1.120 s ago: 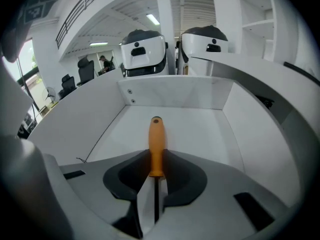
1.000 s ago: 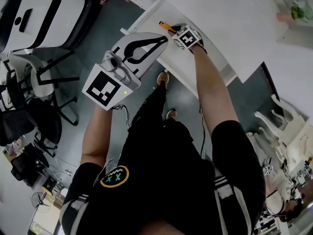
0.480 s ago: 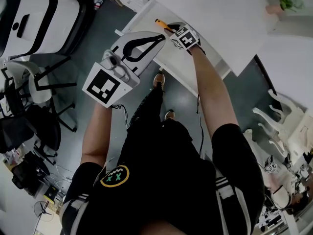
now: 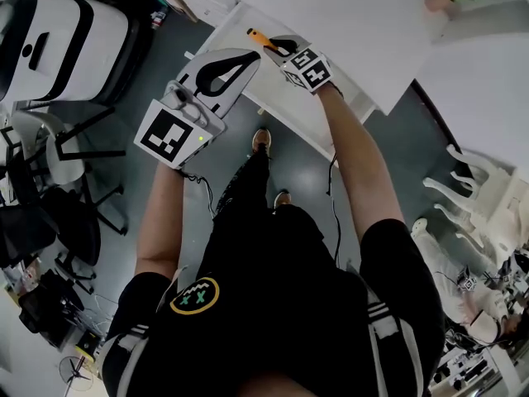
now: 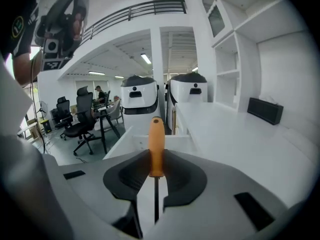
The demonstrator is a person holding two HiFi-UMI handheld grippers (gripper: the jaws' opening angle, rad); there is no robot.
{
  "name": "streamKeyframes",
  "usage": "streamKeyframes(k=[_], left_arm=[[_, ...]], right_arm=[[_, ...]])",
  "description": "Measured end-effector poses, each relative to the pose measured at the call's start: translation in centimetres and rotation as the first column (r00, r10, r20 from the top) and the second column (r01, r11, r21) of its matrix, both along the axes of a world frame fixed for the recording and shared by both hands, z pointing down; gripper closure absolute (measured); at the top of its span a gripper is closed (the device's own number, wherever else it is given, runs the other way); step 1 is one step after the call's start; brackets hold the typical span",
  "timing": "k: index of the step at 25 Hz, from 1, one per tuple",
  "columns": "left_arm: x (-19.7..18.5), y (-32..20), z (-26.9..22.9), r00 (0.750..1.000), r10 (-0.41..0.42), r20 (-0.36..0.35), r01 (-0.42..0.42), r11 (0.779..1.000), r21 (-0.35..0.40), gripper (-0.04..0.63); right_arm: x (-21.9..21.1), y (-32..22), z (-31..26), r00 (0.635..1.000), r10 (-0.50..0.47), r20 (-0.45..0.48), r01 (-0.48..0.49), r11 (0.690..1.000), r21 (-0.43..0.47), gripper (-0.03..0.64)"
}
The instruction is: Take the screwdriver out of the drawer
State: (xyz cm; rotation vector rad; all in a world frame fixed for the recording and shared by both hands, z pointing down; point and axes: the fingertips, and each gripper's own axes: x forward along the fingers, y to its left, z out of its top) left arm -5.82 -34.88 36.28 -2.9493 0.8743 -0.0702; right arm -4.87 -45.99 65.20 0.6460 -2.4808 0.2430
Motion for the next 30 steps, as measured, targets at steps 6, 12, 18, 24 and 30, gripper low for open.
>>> streamKeyframes(k=[6, 12, 18, 24, 30], left_arm=[[0.2, 2.1, -0.2, 1.0, -0.014, 0.02, 0.014, 0.999, 0.03, 0.575], [1.1, 4.9, -2.0, 1.0, -0.021, 0.009, 0.021, 0.998, 0.058, 0.575], [2.7, 9.6, -2.8, 0.999, -0.026, -0.019, 0.027, 0.998, 0.05, 0.575], [4.5, 15.2, -4.2, 1.0, -0.014, 0.009, 0.013, 0.996, 0.084, 0.575], [6.6, 21.6, -5.2, 1.0, -0.002, -0.014, 0.003, 0.996, 0.085, 0.575]], right_arm=[[1.2, 2.9, -6.7, 0.996, 0.007, 0.086, -0.015, 0.996, 0.094, 0.512], [2.9, 6.5, -14.3, 0.986, 0.003, 0.165, -0.036, 0.98, 0.198, 0.512], [5.5, 13.1, -20.0, 0.975, -0.011, 0.224, -0.052, 0.961, 0.271, 0.512], [7.6, 20.1, -24.8, 0.96, -0.015, 0.28, -0.082, 0.94, 0.331, 0.512], [10.3, 27.9, -29.0, 0.942, -0.021, 0.336, -0.116, 0.917, 0.383, 0.512]])
